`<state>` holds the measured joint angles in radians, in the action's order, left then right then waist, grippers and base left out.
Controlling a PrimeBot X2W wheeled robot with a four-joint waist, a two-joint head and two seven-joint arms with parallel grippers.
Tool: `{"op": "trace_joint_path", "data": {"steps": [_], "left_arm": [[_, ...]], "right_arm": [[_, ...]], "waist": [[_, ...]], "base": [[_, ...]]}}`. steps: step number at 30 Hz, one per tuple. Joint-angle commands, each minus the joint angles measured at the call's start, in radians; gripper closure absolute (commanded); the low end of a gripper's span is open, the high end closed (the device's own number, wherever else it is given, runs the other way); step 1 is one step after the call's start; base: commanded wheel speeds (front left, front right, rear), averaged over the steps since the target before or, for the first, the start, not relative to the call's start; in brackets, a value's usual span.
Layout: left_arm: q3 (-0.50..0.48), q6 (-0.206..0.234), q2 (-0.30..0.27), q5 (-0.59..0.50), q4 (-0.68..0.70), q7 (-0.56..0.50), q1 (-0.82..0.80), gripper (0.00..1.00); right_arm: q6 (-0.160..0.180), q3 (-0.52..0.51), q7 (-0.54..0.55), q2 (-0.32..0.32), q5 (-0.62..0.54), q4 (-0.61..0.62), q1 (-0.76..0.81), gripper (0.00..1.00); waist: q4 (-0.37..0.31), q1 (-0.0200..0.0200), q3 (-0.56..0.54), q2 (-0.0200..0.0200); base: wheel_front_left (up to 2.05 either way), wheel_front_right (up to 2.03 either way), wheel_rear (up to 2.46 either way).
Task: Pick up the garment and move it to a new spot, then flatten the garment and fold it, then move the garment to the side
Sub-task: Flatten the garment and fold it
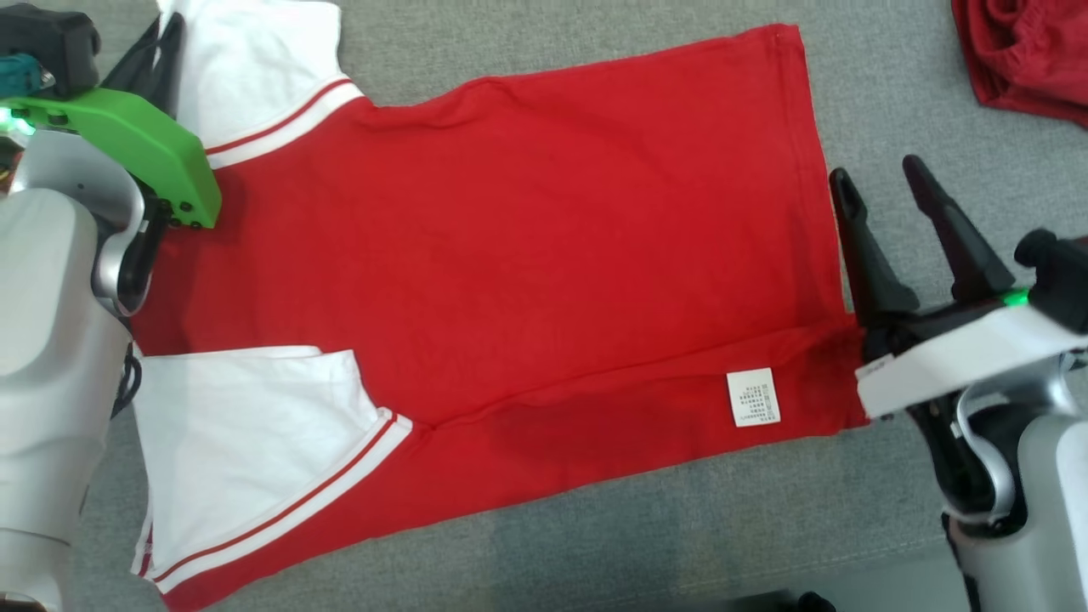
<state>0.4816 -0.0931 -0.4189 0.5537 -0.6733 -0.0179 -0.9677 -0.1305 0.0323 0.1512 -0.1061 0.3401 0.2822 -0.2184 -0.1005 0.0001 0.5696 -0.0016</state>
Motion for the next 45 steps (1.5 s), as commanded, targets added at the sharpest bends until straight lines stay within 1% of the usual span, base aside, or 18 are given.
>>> {"op": "trace_joint_path", "data": {"steps": [1, 6, 9, 11, 12, 16, 19, 22, 28, 29, 30, 32, 33, 34, 38, 39, 40, 45], "left_arm": [[0.004, -0.007, 0.008, 0.006, 0.022, 0.023, 0.024, 1.0], [0.023, -0.014, 0.017, 0.007, 0.097, 0.06, 0.067, 1.0], [0.034, -0.012, 0.024, 0.008, 0.143, 0.074, 0.097, 1.0], [0.041, -0.006, 0.03, 0.007, 0.175, 0.082, 0.116, 1.0], [0.041, -0.006, 0.03, 0.007, 0.175, 0.082, 0.116, 1.0], [0.056, -0.001, 0.042, -0.001, 0.216, 0.105, 0.145, 1.0], [0.069, 0.002, 0.054, -0.003, 0.23, 0.118, 0.164, 1.0], [0.079, 0.001, 0.061, -0.004, 0.234, 0.128, 0.169, 1.0], [0.085, -0.003, 0.071, 0.008, 0.225, 0.14, 0.171, 1.0], [0.087, -0.004, 0.072, 0.008, 0.221, 0.141, 0.171, 1.0], [0.089, -0.004, 0.073, 0.009, 0.219, 0.142, 0.17, 1.0], [0.09, -0.006, 0.075, 0.013, 0.213, 0.141, 0.167, 1.0], [0.091, -0.007, 0.075, 0.016, 0.211, 0.141, 0.165, 1.0], [0.091, -0.008, 0.076, 0.018, 0.208, 0.142, 0.163, 1.0], [0.086, -0.008, 0.07, 0.027, 0.202, 0.154, 0.158, 1.0], [0.084, -0.007, 0.068, 0.029, 0.202, 0.155, 0.161, 1.0], [0.082, -0.005, 0.066, 0.03, 0.203, 0.164, 0.165, 1.0], [0.069, 0.005, 0.053, 0.04, 0.23, 0.203, 0.207, 1.0]], "right_arm": [[0.0, -0.006, 0.032, -0.031, -0.008, -0.029, -0.042, 0.0], [0.0, 0.011, 0.125, -0.121, -0.018, -0.135, -0.168, 0.0], [0.0, 0.015, 0.172, -0.156, -0.009, -0.235, -0.258, 0.0], [0.0, 0.013, 0.198, -0.182, -0.027, -0.318, -0.317, 0.0], [0.0, 0.013, 0.198, -0.182, -0.027, -0.318, -0.317, 0.0], [0.0, 0.028, 0.23, -0.21, -0.034, -0.472, -0.401, 0.0], [0.0, 0.039, 0.242, -0.222, -0.029, -0.562, -0.435, 0.0], [0.0, 0.05, 0.242, -0.233, -0.027, -0.627, -0.461, 0.0], [0.0, 0.072, 0.251, -0.23, -0.023, -0.728, -0.511, 0.0], [0.0, 0.073, 0.25, -0.231, -0.025, -0.743, -0.519, 0.06], [0.0, 0.073, 0.249, -0.231, -0.029, -0.757, -0.527, 0.21], [0.0, 0.073, 0.241, -0.232, -0.036, -0.785, -0.54, 0.44], [0.0, 0.075, 0.239, -0.232, -0.039, -0.8, -0.546, 0.5], [0.0, 0.078, 0.235, -0.231, -0.04, -0.815, -0.55, 0.53], [0.0, 0.095, 0.208, -0.22, -0.045, -0.881, -0.58, 0.71], [0.0, 0.098, 0.197, -0.218, -0.043, -0.891, -0.585, 0.87], [0.0, 0.098, 0.183, -0.218, -0.041, -0.899, -0.589, 1.0], [0.001, 0.108, 0.097, -0.223, -0.008, -0.92, -0.596, 1.0]], "waist": [[0.036, -0.0001, -0.046, 0.0016], [0.089, -0.0001, -0.085, 0.0016], [0.119, -0.0001, -0.097, 0.0016], [0.139, -0.0001, -0.099, 0.0016], [0.139, -0.0001, -0.099, 0.0016], [0.174, -0.0001, -0.101, 0.0016], [0.194, -0.0001, -0.107, 0.0016], [0.204, -0.0001, -0.11, 0.0016], [0.214, -0.0001, -0.109, 0.0016], [0.215, -0.0001, -0.109, 0.0016], [0.216, -0.0001, -0.109, 0.0016], [0.218, -0.0001, -0.109, 0.0016], [0.218, -0.0001, -0.109, 0.0016], [0.218, -0.0001, -0.11, 0.0016], [0.217, -0.0001, -0.11, 0.0016], [0.216, -0.0001, -0.11, 0.0016], [0.216, -0.0001, -0.111, 0.0016], [0.209, -0.0001, -0.128, 0.0016]], "base": [[0.0, 0.0, 0.0], [0.0, 0.0, 0.0], [0.0, 0.0, 0.0], [0.0, 0.0, 0.0], [0.0, 0.0, 0.0], [0.0, 0.0, 0.0], [0.0, 0.0, 0.0], [0.0, 0.0, 0.0], [0.0, 0.0, 0.0], [0.0, 0.0, 0.0], [0.0, 0.0, 0.0], [0.0, 0.0, 0.0], [0.0, 0.0, 0.0], [0.0, 0.0, 0.0], [0.0, 0.0, 0.0], [0.0, 0.0, 0.0], [0.0, 0.0, 0.0], [0.0, 0.0, 0.0]]}}
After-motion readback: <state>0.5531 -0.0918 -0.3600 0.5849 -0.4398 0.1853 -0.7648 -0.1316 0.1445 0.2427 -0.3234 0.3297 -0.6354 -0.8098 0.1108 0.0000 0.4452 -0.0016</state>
